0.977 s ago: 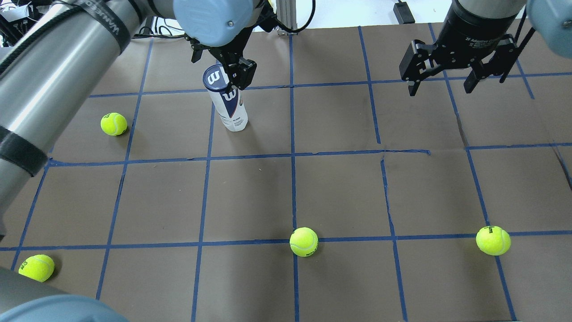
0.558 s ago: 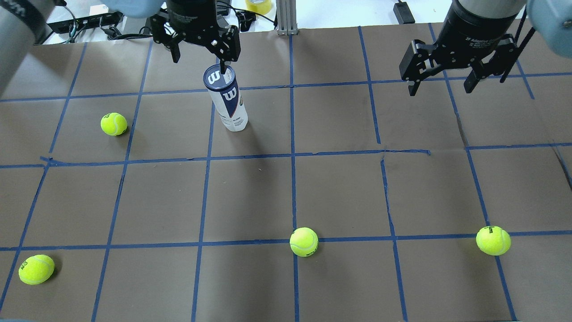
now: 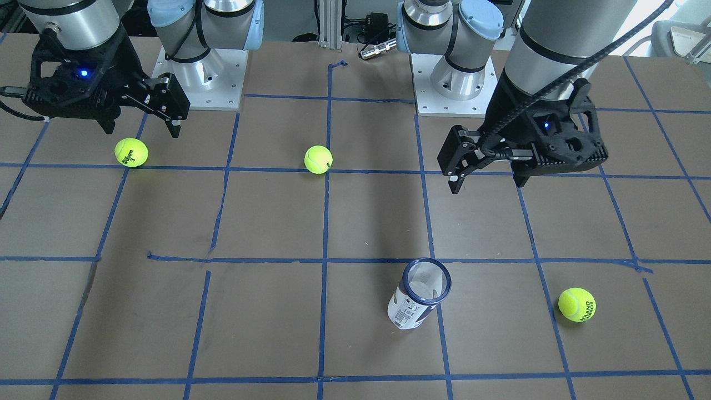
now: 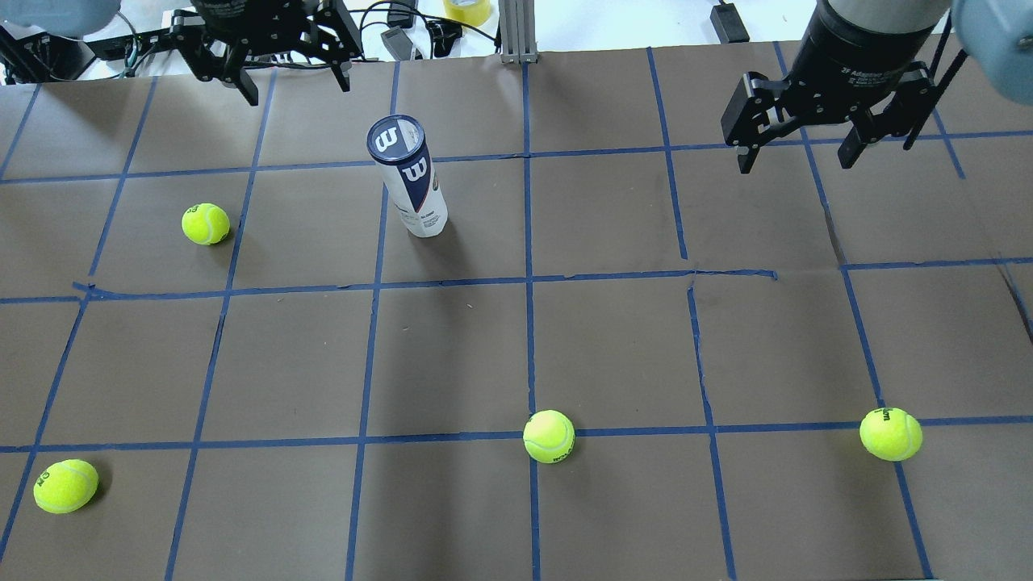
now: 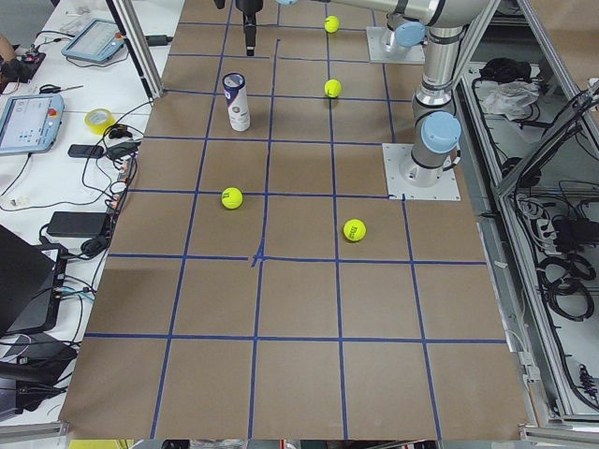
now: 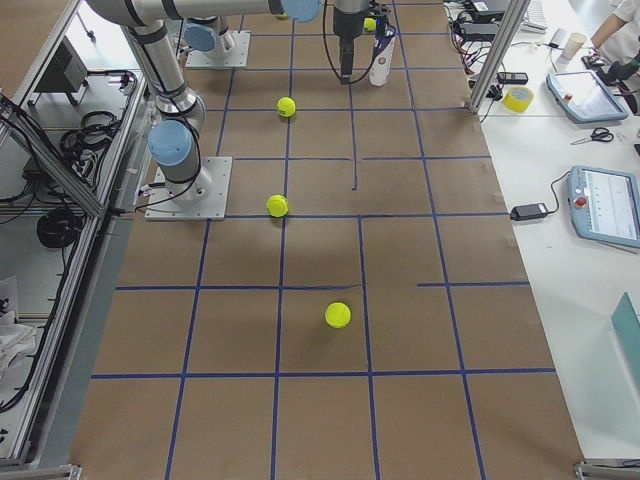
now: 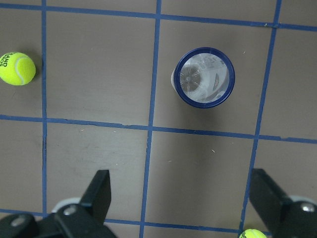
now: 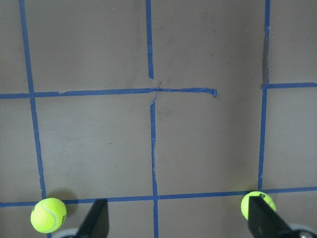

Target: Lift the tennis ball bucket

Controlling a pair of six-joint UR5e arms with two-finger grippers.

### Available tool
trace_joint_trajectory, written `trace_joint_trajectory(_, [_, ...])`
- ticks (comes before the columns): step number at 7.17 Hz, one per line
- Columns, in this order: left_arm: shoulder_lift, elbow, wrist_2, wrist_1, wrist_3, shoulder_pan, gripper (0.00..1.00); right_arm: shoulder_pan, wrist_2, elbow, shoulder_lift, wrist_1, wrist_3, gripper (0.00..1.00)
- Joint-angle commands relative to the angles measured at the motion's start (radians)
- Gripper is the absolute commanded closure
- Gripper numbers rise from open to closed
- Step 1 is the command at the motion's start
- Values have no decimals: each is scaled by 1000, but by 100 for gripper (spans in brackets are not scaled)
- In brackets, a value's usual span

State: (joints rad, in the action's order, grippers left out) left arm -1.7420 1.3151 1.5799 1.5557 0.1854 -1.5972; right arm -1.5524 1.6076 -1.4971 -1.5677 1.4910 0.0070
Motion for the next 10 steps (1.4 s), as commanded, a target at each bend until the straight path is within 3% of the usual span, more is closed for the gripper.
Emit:
trace_joint_trajectory(1, [74,154,9,-66,-132,71,0,0,0,1,0,0,1,0])
trace_joint_trajectory(4, [174,265,2,-75,-165,82,0,0,0,1,0,0,-1,0])
trace_joint_trajectory(10, [193,269,-20,-75,-169,85,0,-6,-5,8,-5,8,-5,0])
